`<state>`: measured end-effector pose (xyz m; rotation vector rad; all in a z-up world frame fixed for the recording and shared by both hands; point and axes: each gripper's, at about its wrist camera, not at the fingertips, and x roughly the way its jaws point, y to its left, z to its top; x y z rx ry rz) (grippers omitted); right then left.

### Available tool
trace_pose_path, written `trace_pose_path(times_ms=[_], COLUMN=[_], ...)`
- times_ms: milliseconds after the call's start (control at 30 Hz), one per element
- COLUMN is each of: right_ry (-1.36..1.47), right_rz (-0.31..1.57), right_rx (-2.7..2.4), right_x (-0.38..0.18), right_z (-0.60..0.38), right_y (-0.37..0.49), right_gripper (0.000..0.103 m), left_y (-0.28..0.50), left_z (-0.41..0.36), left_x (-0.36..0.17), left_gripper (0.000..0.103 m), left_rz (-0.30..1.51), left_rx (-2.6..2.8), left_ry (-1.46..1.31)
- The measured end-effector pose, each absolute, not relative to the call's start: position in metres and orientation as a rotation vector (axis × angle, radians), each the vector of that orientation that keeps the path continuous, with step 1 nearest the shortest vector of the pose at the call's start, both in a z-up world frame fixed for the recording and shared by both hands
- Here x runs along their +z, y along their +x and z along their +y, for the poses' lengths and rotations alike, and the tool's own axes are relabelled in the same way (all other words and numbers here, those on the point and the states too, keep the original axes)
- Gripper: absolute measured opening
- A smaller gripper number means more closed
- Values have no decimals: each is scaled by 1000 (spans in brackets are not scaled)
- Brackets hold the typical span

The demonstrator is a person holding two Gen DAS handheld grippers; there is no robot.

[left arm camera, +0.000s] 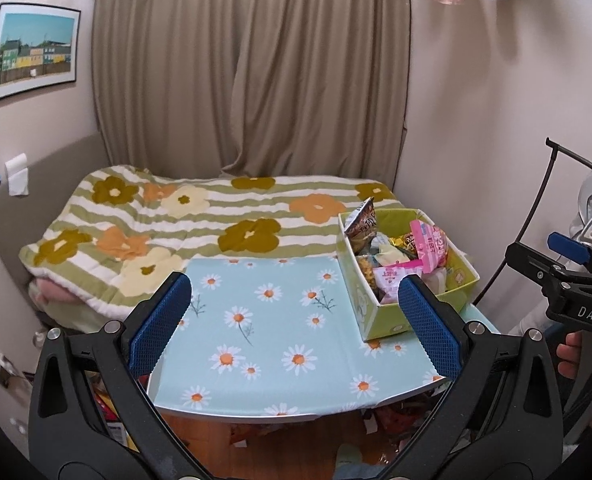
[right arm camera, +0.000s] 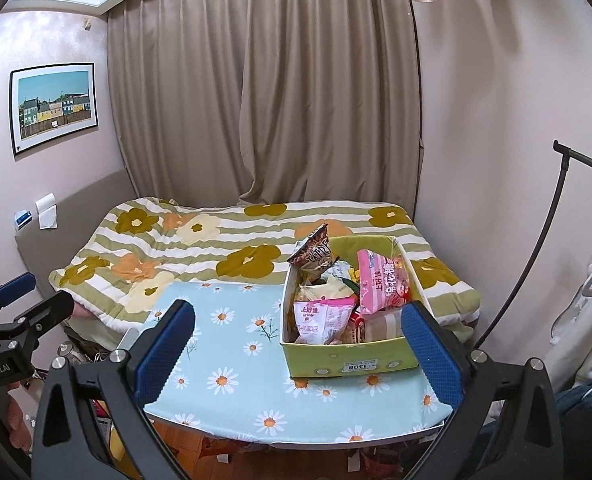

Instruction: Organize snacks

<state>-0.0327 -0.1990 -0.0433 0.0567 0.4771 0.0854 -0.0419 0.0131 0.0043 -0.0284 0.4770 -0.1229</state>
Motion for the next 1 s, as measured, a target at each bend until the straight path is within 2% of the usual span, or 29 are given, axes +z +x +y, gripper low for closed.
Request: trace_pose_path(times_ms=[1000], right_ry=[84], right_rz=[487], right_rx=[75], right_x=[-41], right_z=[-198], right_y=[-33], right_gripper=[103], left_y=[-39], left_z=[12], left_x=[5], left_gripper=[103], left_rz=[477], left_rx=[-121], left_ry=[-26])
